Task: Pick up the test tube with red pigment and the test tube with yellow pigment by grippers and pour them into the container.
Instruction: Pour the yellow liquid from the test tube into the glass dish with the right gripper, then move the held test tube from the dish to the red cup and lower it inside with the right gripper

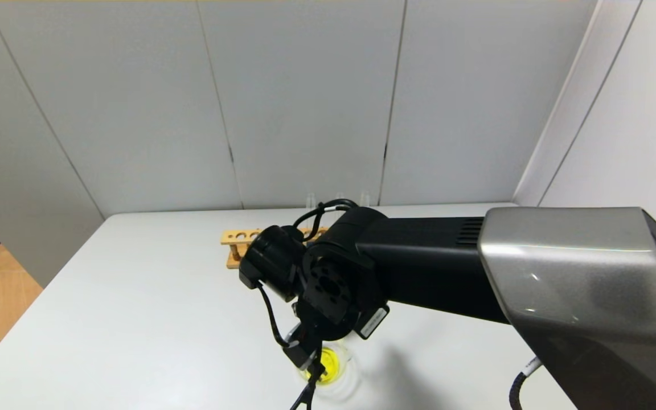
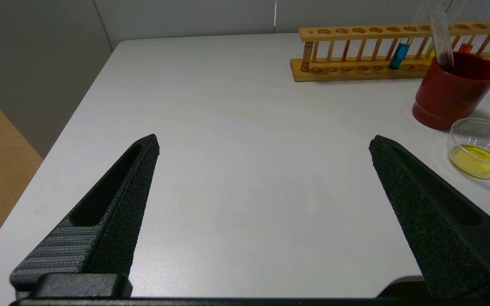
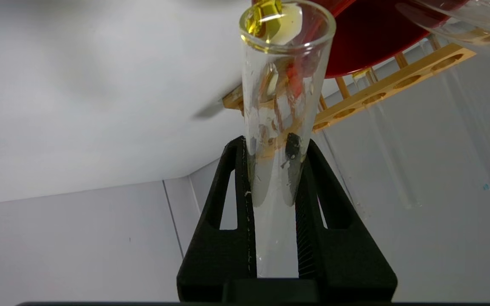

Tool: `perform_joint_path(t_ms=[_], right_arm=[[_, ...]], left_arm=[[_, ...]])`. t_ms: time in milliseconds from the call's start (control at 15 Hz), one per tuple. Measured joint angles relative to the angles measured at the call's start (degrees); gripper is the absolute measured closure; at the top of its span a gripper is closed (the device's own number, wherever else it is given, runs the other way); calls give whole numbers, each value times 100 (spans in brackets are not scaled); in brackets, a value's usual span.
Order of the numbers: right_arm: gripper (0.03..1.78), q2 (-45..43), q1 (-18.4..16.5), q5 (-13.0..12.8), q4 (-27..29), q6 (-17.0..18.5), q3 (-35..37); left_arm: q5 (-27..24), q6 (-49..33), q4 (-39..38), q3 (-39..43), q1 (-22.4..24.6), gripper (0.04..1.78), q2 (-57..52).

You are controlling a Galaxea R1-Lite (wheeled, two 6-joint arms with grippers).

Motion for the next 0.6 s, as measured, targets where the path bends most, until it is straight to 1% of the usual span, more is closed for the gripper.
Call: perform_joint_path(t_ms=[67, 200, 267, 600], right_arm=[[146, 2, 0, -60, 4, -52, -6], [146, 5, 10, -294, 0, -139, -12], [146, 6, 16, -358, -11, -169, -12], [146, 6, 52, -379, -16, -177, -12]], left_arm=[[-2, 2, 2, 0, 0, 7, 0], [-2, 2, 0, 0, 0, 7, 0], [0, 7, 2, 0, 0, 7, 0], [-2, 0, 2, 0, 0, 7, 0]])
